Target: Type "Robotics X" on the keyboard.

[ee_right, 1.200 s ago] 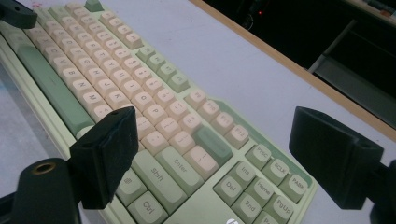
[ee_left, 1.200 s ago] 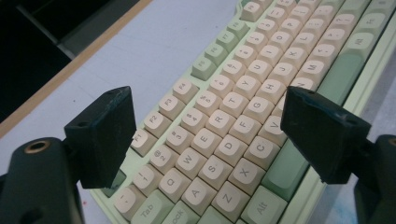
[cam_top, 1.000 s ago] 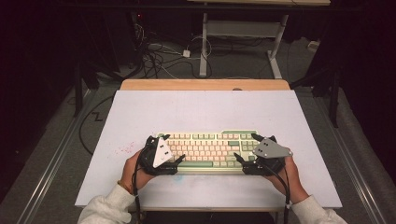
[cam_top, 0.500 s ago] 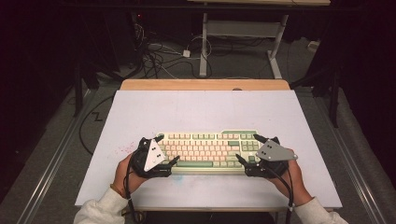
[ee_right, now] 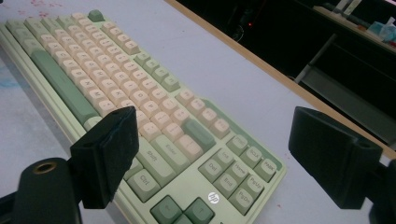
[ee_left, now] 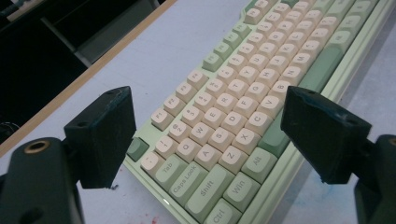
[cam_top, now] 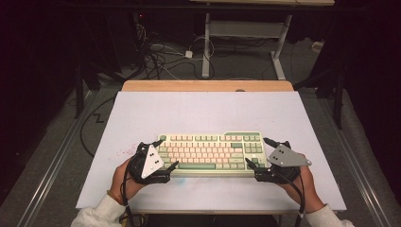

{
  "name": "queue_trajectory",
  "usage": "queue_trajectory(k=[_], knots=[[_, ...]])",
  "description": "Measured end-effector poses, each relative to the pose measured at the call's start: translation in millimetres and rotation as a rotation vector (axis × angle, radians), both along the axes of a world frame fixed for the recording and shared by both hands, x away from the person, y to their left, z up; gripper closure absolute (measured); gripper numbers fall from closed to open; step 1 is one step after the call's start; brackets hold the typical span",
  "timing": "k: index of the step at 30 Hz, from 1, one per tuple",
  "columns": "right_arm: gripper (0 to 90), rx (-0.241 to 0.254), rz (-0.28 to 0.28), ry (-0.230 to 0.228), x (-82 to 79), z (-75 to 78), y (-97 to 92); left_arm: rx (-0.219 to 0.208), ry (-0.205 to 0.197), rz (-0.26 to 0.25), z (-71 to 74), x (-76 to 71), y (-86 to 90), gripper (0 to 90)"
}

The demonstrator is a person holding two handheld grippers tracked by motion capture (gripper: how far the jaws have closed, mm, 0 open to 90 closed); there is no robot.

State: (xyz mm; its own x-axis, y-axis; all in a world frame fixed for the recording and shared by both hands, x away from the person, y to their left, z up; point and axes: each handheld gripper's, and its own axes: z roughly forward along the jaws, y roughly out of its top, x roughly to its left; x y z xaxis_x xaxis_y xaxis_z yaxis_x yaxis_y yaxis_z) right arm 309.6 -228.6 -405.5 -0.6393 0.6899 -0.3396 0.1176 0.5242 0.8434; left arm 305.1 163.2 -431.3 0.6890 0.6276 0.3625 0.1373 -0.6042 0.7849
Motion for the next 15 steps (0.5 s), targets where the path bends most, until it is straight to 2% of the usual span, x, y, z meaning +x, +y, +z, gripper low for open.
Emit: queue_trajectory(k=[15], knots=[[16.5,0.004,-0.026,-0.015,-7.0,-0.2,-16.5,0.005,-0.002,-0.002,-6.8,-7.4,11.2,17.6]])
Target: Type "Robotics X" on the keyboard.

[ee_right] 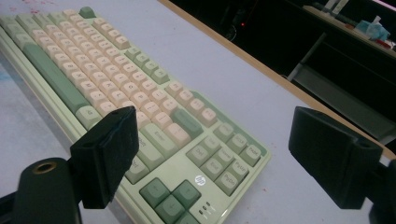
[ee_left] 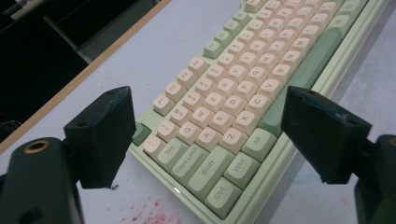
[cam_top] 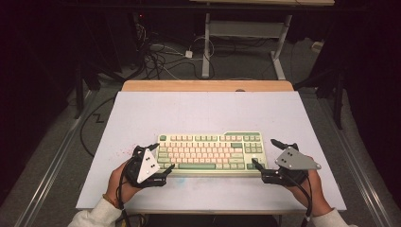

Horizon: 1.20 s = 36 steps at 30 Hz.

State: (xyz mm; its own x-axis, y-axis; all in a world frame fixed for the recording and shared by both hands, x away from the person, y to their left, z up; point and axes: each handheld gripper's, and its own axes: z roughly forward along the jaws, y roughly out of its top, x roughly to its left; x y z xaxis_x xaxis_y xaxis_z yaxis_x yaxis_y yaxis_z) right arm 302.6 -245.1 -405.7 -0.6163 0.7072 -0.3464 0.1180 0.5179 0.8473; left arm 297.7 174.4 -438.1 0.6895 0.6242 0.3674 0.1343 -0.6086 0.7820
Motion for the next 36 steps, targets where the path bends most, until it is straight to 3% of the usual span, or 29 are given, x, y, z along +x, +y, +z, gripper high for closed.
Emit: queue_trajectory(k=[21,29,36], knots=[[16.3,0.007,-0.036,-0.004,-6.9,-7.9,-24.1,0.014,0.015,0.025,-13.7,-9.3,18.5,17.6],[16.0,-0.005,-0.069,-0.01,-10.7,-15.3,-35.4,0.022,0.044,0.045,-23.0,-12.0,24.9,17.6],[16.0,0.022,-0.108,0.005,-13.5,-23.5,-50.4,0.017,0.063,0.051,-28.1,-13.4,31.4,17.6]])
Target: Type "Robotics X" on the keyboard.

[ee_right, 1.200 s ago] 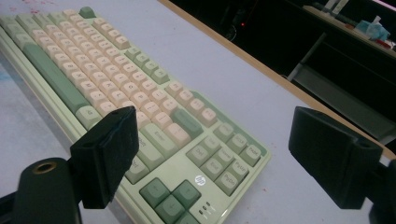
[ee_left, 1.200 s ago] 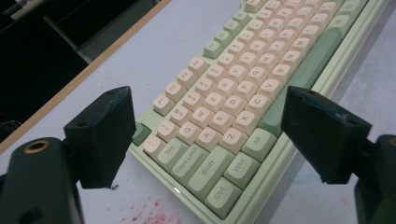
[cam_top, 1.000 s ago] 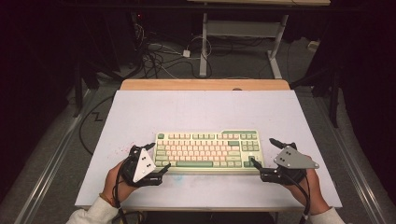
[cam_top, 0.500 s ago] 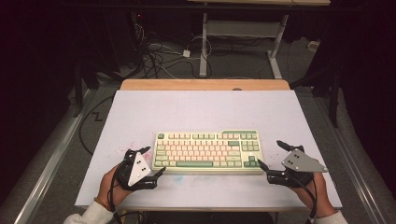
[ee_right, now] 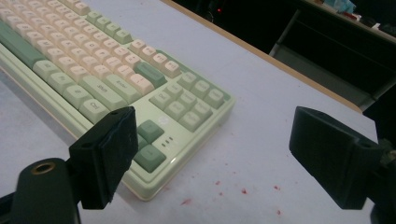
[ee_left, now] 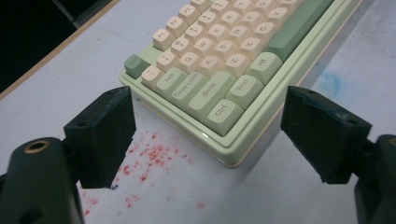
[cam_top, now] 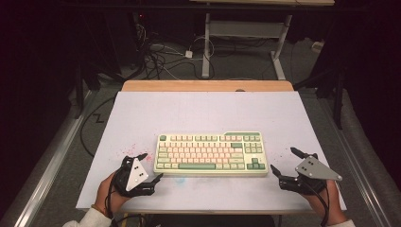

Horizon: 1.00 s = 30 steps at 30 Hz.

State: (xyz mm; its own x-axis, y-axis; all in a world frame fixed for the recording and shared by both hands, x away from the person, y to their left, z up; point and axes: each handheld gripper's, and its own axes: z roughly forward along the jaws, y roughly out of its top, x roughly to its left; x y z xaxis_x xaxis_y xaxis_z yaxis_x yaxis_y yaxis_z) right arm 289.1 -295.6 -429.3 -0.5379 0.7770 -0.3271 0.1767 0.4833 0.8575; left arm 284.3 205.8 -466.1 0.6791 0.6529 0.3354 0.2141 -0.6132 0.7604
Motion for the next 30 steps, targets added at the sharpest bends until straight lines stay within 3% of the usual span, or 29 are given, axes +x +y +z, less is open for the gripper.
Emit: queue_trajectory(k=[14,30], knots=[[16.0,0.016,-0.039,0.026,-12.2,-24.6,-12.6,-0.004,0.045,0.025,-9.9,-3.0,12.2,16.3],[16.0,0.021,-0.03,0.001,-18.5,-19.9,-9.8,-0.012,0.023,0.014,-8.4,-7.9,12.7,14.1]])
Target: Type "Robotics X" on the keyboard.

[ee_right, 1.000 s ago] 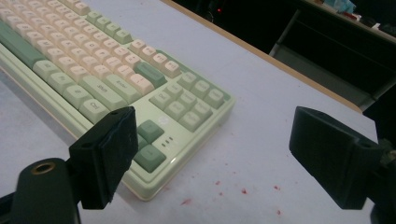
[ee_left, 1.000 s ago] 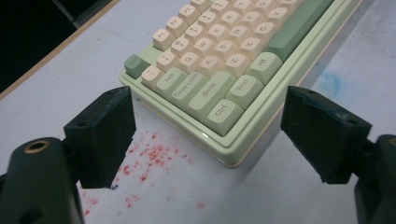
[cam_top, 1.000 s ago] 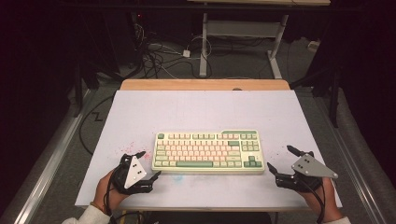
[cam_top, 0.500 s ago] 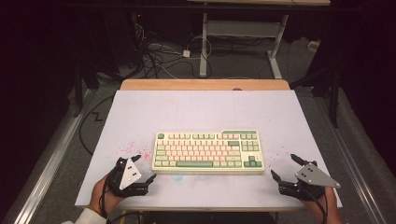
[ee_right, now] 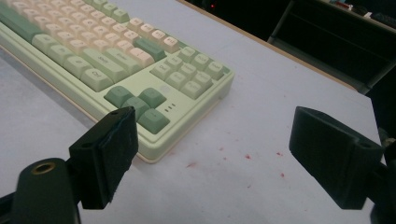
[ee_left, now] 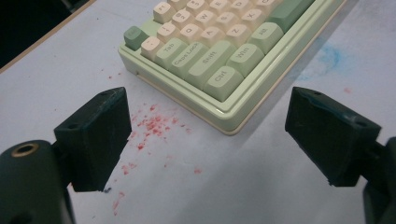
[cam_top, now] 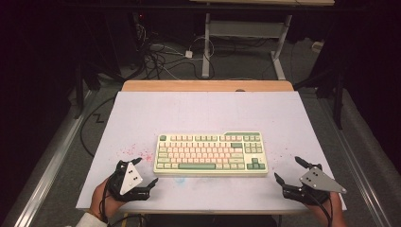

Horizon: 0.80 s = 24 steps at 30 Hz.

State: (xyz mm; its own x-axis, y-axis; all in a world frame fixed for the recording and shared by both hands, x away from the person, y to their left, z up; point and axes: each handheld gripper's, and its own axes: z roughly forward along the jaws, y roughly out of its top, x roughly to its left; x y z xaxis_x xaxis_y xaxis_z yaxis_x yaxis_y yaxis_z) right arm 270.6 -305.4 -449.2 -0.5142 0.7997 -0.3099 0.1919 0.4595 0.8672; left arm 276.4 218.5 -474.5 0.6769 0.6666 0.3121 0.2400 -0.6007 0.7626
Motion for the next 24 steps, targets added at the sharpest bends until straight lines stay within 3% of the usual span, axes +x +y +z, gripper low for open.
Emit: queue_trajectory(k=[24], knots=[[15.9,-0.02,0.014,0.003,2.1,-3.1,2.6,-0.003,0.004,-0.002,-0.1,2.9,-2.0,14.0]])
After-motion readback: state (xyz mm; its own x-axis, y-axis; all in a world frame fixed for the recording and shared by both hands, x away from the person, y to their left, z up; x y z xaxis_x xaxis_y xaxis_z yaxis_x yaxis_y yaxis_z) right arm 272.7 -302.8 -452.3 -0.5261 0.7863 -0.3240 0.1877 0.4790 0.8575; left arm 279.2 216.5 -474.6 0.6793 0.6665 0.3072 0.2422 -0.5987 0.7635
